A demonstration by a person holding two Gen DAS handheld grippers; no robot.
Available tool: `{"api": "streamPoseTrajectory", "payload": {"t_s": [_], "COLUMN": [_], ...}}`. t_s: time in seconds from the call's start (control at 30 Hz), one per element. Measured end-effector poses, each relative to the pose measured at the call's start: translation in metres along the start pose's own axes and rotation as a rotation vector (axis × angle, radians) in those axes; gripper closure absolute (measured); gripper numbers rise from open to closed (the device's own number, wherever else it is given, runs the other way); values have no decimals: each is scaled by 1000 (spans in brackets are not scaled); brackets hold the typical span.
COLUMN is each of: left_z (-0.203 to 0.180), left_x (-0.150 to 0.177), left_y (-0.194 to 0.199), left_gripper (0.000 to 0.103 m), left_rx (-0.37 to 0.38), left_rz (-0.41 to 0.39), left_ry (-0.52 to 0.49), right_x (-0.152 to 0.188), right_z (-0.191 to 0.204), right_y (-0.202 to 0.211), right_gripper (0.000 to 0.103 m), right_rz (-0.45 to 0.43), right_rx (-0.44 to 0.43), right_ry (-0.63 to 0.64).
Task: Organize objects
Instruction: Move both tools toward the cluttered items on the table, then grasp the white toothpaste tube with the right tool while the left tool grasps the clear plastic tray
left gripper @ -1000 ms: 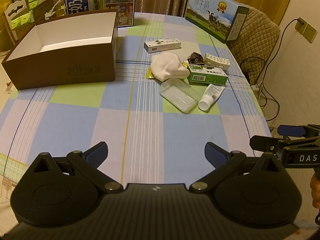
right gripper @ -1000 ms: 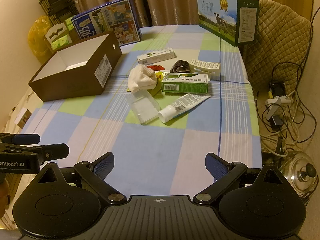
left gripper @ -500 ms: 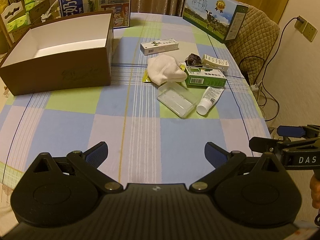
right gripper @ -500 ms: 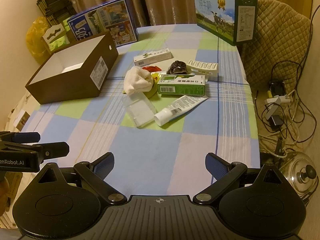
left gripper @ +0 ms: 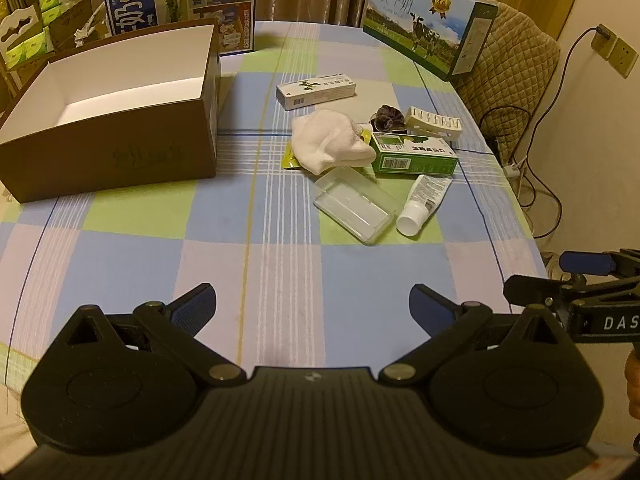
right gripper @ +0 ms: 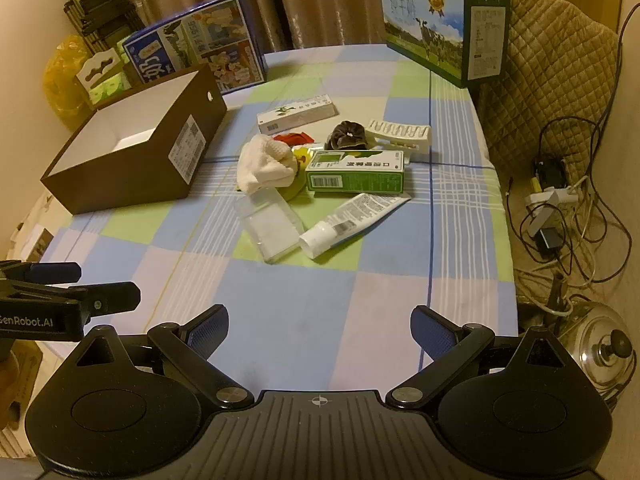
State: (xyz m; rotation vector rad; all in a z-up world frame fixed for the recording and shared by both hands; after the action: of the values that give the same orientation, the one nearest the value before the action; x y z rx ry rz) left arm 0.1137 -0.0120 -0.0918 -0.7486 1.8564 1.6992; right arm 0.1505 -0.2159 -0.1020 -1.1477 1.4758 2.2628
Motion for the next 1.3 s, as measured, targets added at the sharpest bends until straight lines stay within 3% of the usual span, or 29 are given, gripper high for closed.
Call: {"api": "streamPoseTrajectory", "payload": {"t_s": [0.6,1.07,1.3], "left_z": [-1,3,1], "left_x": [-20,-35,-39], "left_y": [-34,-83,-106], "left_gripper": [1,1,1], "left_rx": [-7,-27,-19], "left_rz": [30,65,90], "left_ry": [-18,-48,-48], "right_x": [-9,-16,-22], "right_z": [-20,-34,-38], "right_y": [-23,-67,-88], "right_gripper": [7,7,13], "right_rz": [24,30,20], "right_rx": [47,109,125], "right_ry": [-47,-143,-186]}}
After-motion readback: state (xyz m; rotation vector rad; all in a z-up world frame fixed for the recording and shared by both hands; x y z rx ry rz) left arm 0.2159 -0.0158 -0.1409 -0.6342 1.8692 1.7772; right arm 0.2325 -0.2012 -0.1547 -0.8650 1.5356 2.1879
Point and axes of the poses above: each gripper's, at about its wrist camera, not at the fingertips, and y roughly against the way its jaws point, z to its left, x to its underside, the point moved 10 cm from there along -y, roughly the way its jaws point, and after that the axes turned 11 degrees about -z, right-handed, at the moved point
